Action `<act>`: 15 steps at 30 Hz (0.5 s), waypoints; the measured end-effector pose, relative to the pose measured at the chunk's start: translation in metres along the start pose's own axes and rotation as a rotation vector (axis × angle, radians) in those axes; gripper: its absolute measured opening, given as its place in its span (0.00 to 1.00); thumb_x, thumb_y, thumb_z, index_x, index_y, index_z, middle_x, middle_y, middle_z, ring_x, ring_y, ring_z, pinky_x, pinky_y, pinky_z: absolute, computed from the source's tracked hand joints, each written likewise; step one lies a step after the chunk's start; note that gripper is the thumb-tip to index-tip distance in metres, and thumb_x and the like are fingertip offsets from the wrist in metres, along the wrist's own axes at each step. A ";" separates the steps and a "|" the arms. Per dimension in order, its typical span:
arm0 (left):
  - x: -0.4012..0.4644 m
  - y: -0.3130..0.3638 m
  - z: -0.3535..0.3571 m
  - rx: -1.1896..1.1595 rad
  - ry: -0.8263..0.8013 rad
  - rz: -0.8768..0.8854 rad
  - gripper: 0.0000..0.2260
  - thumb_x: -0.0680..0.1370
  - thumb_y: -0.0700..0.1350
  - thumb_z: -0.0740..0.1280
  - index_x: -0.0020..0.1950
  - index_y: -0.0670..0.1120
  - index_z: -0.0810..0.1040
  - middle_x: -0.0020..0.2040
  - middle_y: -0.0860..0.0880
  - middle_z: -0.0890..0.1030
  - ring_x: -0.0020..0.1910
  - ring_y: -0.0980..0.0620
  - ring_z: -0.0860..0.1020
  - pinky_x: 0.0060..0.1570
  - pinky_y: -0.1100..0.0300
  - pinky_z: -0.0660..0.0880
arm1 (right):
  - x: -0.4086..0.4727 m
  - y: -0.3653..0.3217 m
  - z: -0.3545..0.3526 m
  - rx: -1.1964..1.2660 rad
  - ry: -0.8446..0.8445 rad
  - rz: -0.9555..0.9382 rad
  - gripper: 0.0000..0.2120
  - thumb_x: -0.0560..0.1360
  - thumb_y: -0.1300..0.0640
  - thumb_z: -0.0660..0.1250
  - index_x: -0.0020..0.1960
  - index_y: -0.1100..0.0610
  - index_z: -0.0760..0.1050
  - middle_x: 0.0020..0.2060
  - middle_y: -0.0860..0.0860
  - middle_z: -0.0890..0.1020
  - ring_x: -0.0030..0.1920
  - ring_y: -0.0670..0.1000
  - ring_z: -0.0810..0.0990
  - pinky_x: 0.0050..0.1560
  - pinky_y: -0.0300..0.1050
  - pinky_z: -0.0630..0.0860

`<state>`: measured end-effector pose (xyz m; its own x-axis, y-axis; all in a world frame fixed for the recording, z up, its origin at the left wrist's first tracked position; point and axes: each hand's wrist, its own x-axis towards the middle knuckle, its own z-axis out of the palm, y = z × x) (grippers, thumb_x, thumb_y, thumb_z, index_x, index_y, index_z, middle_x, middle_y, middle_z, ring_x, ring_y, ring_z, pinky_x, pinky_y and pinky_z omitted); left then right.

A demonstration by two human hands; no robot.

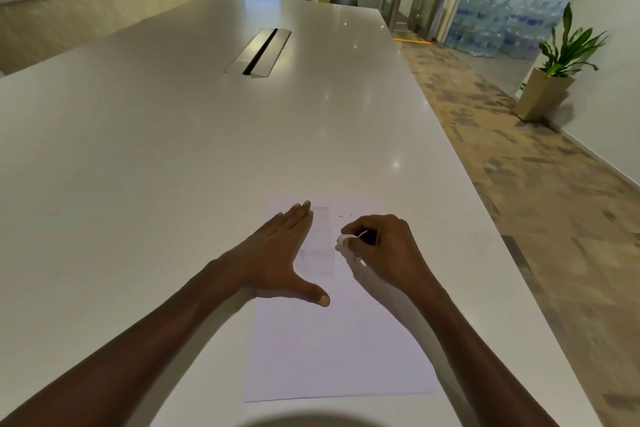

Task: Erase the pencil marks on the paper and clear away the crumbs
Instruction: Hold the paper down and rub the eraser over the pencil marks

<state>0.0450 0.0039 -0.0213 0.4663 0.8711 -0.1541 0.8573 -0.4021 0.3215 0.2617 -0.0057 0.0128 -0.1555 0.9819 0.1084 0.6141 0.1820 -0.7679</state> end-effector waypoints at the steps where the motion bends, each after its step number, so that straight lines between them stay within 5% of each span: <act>1: -0.001 0.001 0.001 0.006 -0.008 -0.007 0.65 0.58 0.83 0.61 0.79 0.47 0.34 0.78 0.53 0.31 0.76 0.59 0.32 0.77 0.54 0.42 | -0.005 0.000 0.001 -0.016 -0.026 -0.017 0.04 0.73 0.62 0.73 0.40 0.57 0.85 0.28 0.41 0.83 0.29 0.38 0.80 0.34 0.27 0.71; 9: -0.003 0.008 0.011 0.065 0.029 -0.046 0.66 0.56 0.84 0.59 0.79 0.46 0.35 0.78 0.52 0.30 0.76 0.56 0.31 0.76 0.54 0.39 | -0.029 0.006 0.015 -0.124 -0.104 -0.107 0.05 0.74 0.63 0.71 0.42 0.58 0.85 0.36 0.48 0.86 0.38 0.45 0.82 0.39 0.32 0.74; 13: -0.001 0.007 0.012 0.079 0.025 -0.036 0.67 0.56 0.85 0.58 0.79 0.45 0.35 0.78 0.52 0.31 0.76 0.55 0.32 0.77 0.53 0.40 | -0.021 0.011 0.021 -0.237 -0.078 -0.213 0.07 0.72 0.63 0.68 0.36 0.63 0.81 0.31 0.54 0.83 0.36 0.50 0.80 0.39 0.49 0.76; 15: -0.001 0.007 0.012 0.079 0.026 -0.030 0.67 0.56 0.85 0.57 0.79 0.45 0.36 0.78 0.51 0.32 0.76 0.54 0.32 0.77 0.52 0.41 | -0.007 0.013 0.024 -0.263 -0.064 -0.249 0.08 0.72 0.65 0.68 0.34 0.64 0.79 0.30 0.56 0.81 0.34 0.51 0.79 0.38 0.50 0.75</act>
<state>0.0534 -0.0031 -0.0298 0.4349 0.8898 -0.1381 0.8860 -0.3955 0.2420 0.2526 -0.0114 -0.0129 -0.3684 0.9020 0.2252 0.7281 0.4305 -0.5334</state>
